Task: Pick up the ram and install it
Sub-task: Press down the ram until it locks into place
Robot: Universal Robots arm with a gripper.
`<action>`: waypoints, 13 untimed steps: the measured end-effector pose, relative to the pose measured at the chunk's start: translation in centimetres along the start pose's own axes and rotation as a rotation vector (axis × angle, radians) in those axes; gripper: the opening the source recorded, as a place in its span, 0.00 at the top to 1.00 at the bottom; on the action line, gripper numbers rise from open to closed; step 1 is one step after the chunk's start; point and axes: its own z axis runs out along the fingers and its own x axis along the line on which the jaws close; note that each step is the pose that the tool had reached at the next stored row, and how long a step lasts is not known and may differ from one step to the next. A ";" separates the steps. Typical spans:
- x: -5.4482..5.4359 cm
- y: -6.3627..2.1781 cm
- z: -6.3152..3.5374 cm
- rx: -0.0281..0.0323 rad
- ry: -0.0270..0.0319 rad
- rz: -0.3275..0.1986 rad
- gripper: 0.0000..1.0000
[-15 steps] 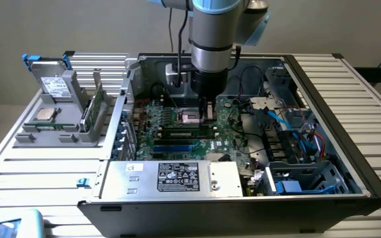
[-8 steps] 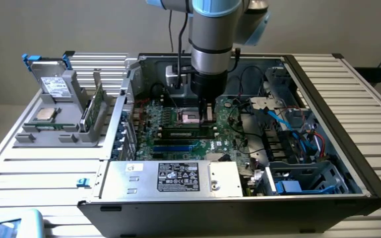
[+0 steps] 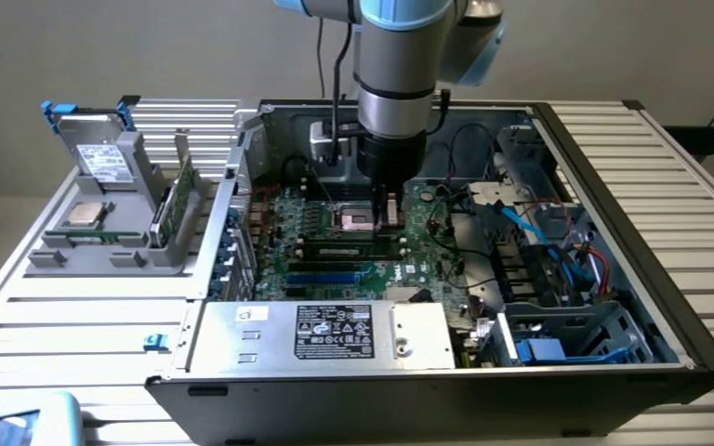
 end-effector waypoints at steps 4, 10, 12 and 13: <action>0.0 0.88 -0.64 -0.0003 0.0009 0.000 0.89; 0.0 3.38 -0.63 0.0042 0.0010 0.000 0.89; -0.1 4.12 -0.58 0.0093 0.0013 0.000 0.89; -0.1 4.34 -0.52 0.0109 0.0013 0.000 0.89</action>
